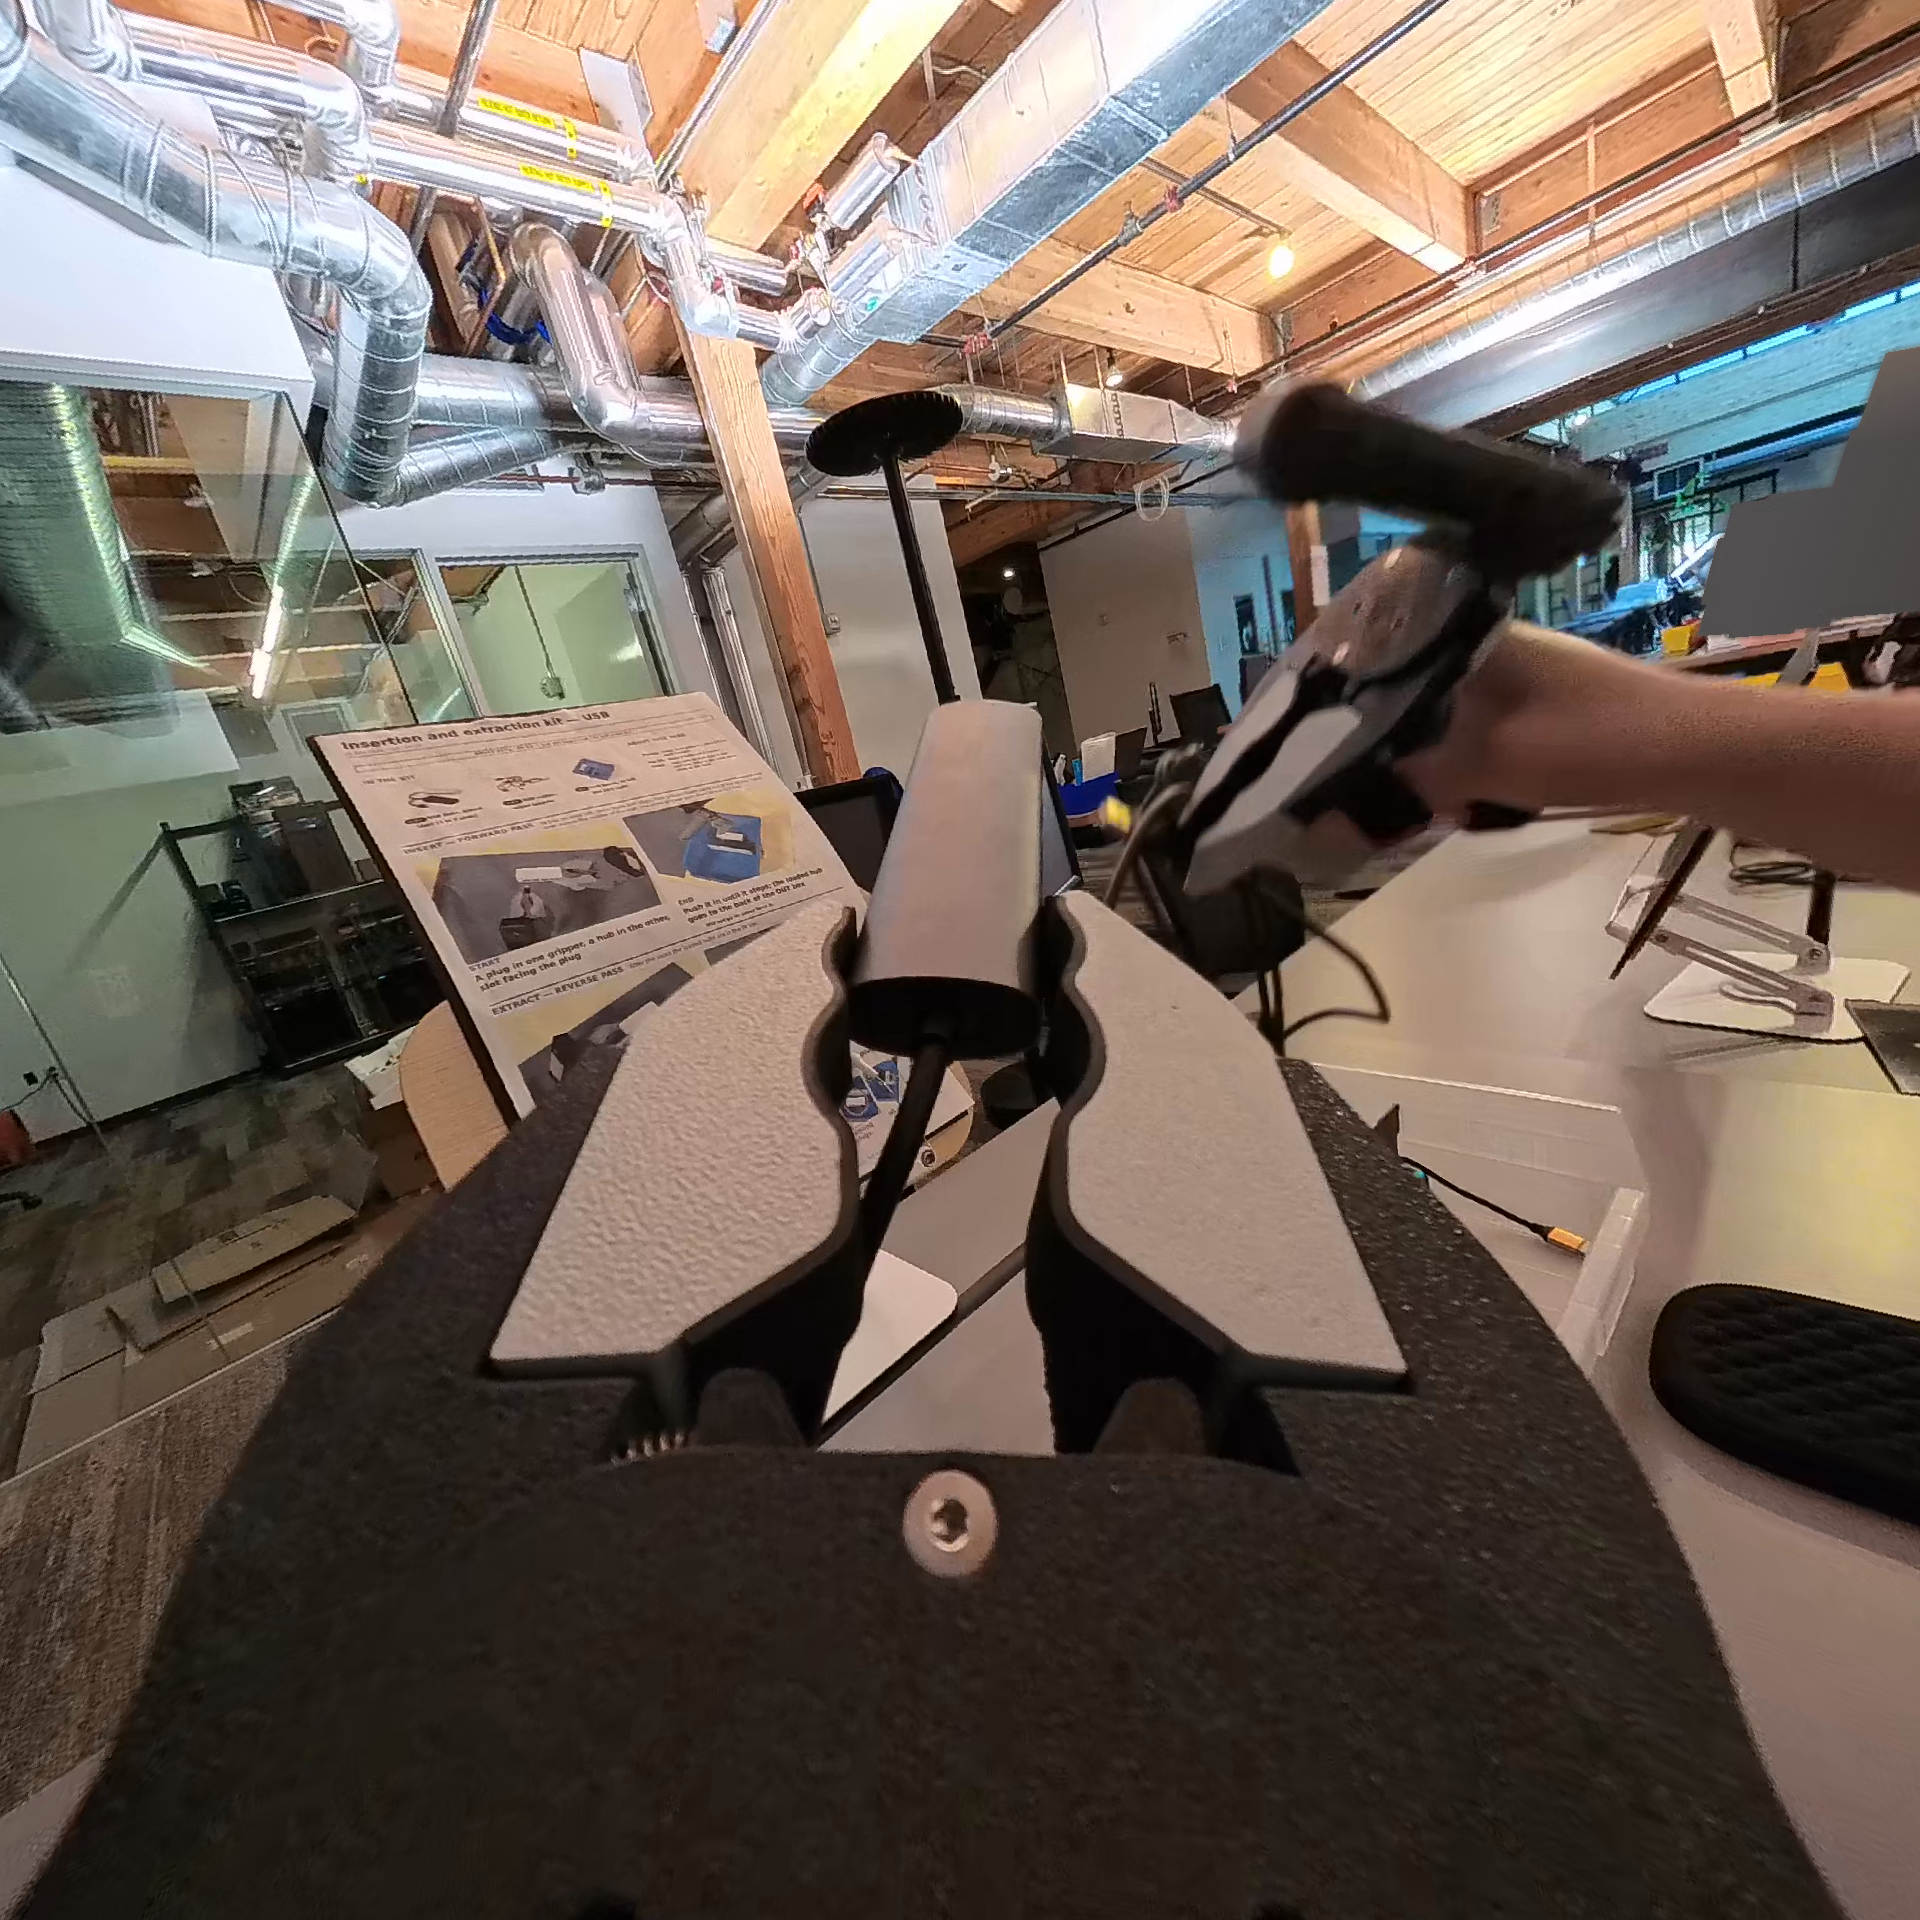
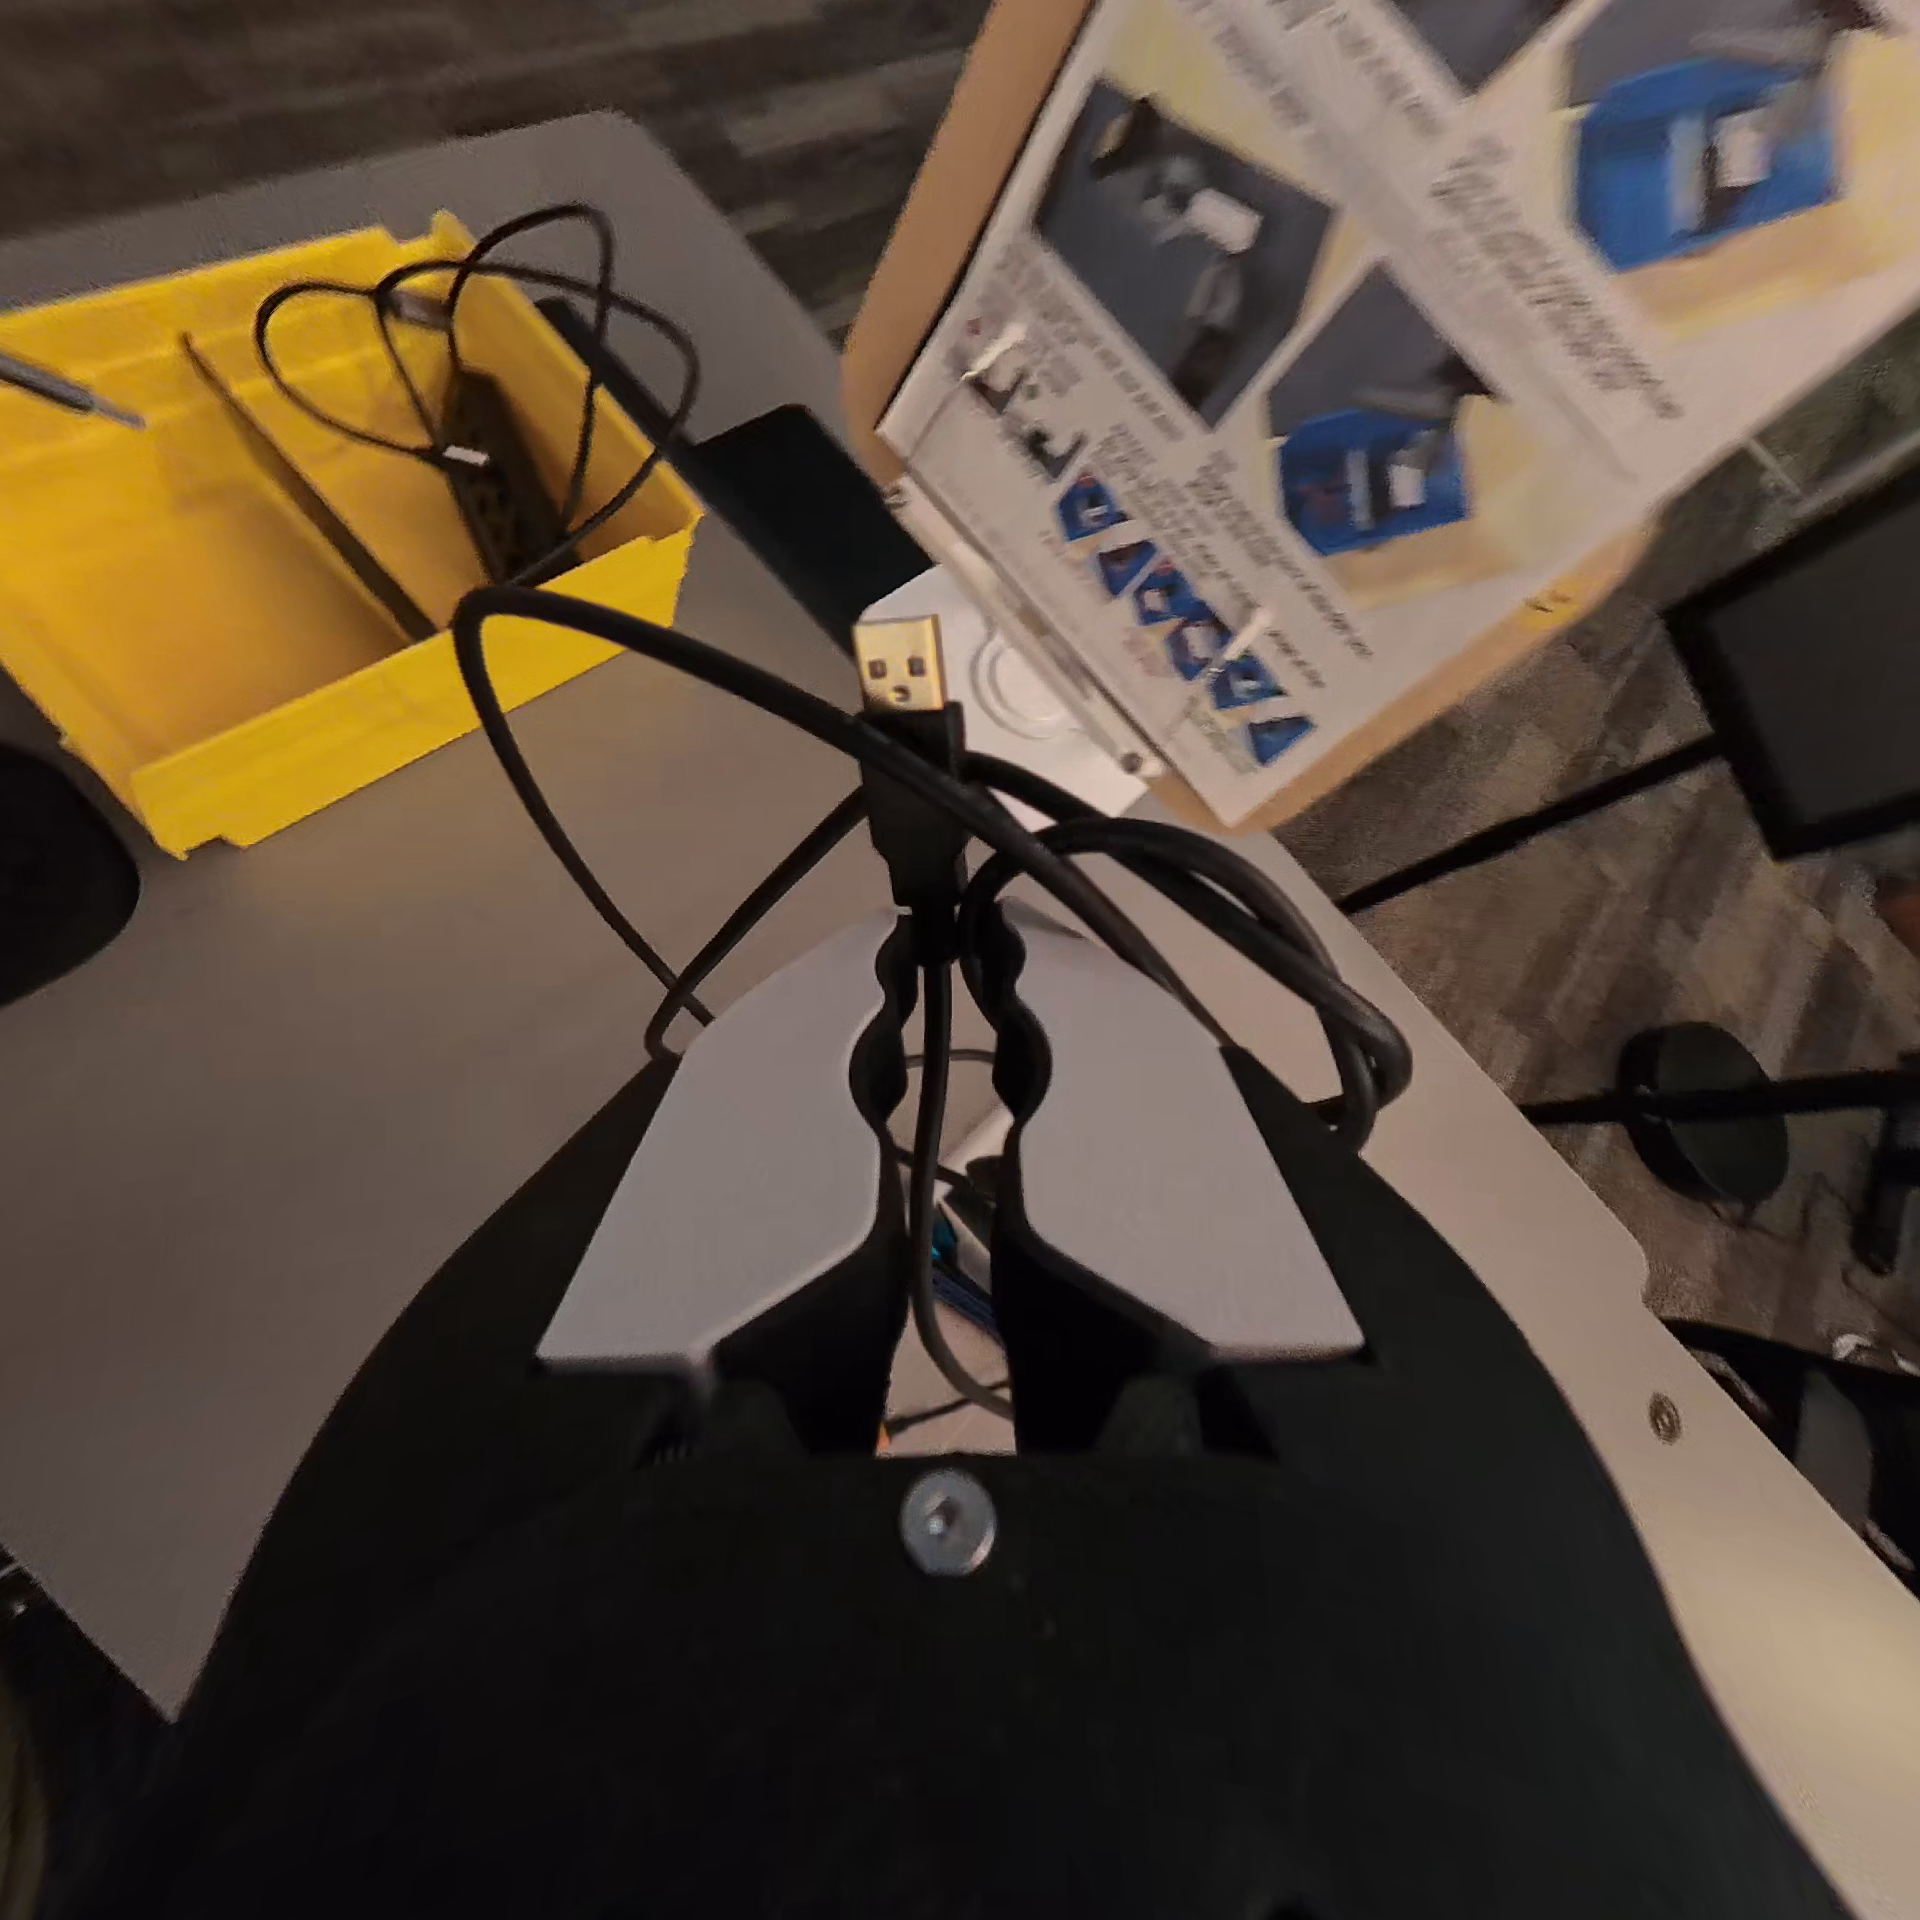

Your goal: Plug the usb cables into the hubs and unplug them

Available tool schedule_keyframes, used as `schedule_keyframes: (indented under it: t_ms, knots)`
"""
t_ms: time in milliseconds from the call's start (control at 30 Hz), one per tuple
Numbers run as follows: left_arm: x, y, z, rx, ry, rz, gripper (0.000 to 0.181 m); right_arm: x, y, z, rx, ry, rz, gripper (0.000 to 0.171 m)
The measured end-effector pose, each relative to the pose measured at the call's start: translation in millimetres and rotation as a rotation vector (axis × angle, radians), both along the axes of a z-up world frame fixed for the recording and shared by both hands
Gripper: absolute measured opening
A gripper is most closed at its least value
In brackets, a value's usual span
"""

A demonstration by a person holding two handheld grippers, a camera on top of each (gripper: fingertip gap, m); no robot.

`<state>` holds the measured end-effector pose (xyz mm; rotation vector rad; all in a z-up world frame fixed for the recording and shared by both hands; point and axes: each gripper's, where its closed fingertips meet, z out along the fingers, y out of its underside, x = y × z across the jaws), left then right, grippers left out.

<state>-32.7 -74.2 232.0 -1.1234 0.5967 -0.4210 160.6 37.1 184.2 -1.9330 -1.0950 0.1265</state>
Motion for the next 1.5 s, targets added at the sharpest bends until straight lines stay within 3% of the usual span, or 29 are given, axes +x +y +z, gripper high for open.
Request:
schedule_keyframes:
  t_ms: [100, 233, 633, 867, 1067, 1267, 1500]
  knots:
    - [0.7, -0.1, -0.6, -0.003, 0.006, 0.002, 0.034, 39.7, 0.1, 23.2, 0.000, 0.042, -0.081, 0.013]
    - [3.0, -1.3, -0.7, -0.001, 0.011, -0.002, 0.034, 87.7, -6.0, 20.5, -0.052, 0.107, -0.165, 0.012]
    - [7.9, 1.4, -6.5, -0.021, 0.046, 0.006, 0.033, 152.8, -6.0, -87.2, -0.268, 0.151, -0.254, 0.012]
    - [12.9, 3.4, -8.9, -0.029, 0.054, -0.004, 0.033, 143.5, 8.5, -153.7, -0.481, 0.297, -0.208, 0.013]
    - [19.2, 9.8, -14.3, -0.044, 0.077, -0.002, 0.033, 122.5, 19.6, -161.7, -0.446, 0.299, -0.112, 0.013]
    - [23.0, 12.8, -17.5, -0.050, 0.094, 0.004, 0.033, 88.3, 19.6, -148.5, -0.483, 0.465, 0.049, 0.013]
    - [23.6, 13.4, -18.7, -0.054, 0.100, 0.003, 0.033, 106.6, 21.4, -178.3, -0.489, 0.369, 0.063, 0.013]
